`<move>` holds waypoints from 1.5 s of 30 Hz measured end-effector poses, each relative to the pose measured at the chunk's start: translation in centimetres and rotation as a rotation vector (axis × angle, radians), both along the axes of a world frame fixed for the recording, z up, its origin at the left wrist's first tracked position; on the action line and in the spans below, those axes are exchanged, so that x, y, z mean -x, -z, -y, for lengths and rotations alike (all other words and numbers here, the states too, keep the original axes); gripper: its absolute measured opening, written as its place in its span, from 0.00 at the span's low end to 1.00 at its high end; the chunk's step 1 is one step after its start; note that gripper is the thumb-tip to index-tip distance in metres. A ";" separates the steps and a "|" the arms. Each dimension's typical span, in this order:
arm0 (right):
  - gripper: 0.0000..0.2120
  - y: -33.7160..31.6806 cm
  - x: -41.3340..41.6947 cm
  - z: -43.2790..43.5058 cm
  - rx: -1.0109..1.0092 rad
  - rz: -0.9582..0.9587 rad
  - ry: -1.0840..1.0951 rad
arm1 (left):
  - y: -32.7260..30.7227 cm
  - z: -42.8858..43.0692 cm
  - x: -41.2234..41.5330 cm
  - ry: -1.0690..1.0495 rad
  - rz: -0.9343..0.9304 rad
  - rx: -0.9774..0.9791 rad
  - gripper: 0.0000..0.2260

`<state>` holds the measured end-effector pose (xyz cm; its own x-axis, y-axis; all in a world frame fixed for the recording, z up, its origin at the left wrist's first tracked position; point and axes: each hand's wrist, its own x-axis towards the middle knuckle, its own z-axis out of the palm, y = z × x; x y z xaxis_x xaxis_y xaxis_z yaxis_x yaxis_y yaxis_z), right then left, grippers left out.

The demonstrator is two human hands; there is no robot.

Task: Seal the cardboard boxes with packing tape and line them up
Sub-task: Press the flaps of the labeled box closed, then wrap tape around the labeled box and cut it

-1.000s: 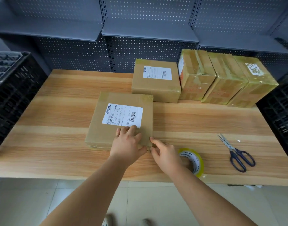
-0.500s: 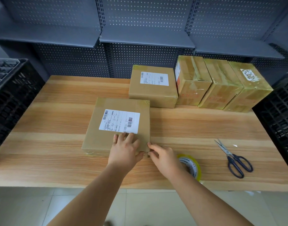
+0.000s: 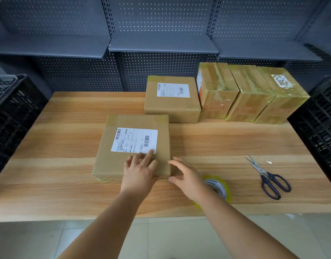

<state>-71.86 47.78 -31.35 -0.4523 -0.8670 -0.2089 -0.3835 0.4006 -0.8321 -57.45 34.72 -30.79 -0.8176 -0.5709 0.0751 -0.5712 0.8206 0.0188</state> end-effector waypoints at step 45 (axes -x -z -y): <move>0.17 0.3 7.7 -18.1 -0.167 -0.094 0.051 | -2.4 -17.4 9.7 0.091 0.324 -0.477 0.21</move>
<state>-79.58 65.91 -31.61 -0.5189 -0.7996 -0.3024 -0.4325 0.5507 -0.7140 -67.13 52.10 -28.39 -0.8032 -0.4068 -0.4352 -0.5373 0.8102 0.2344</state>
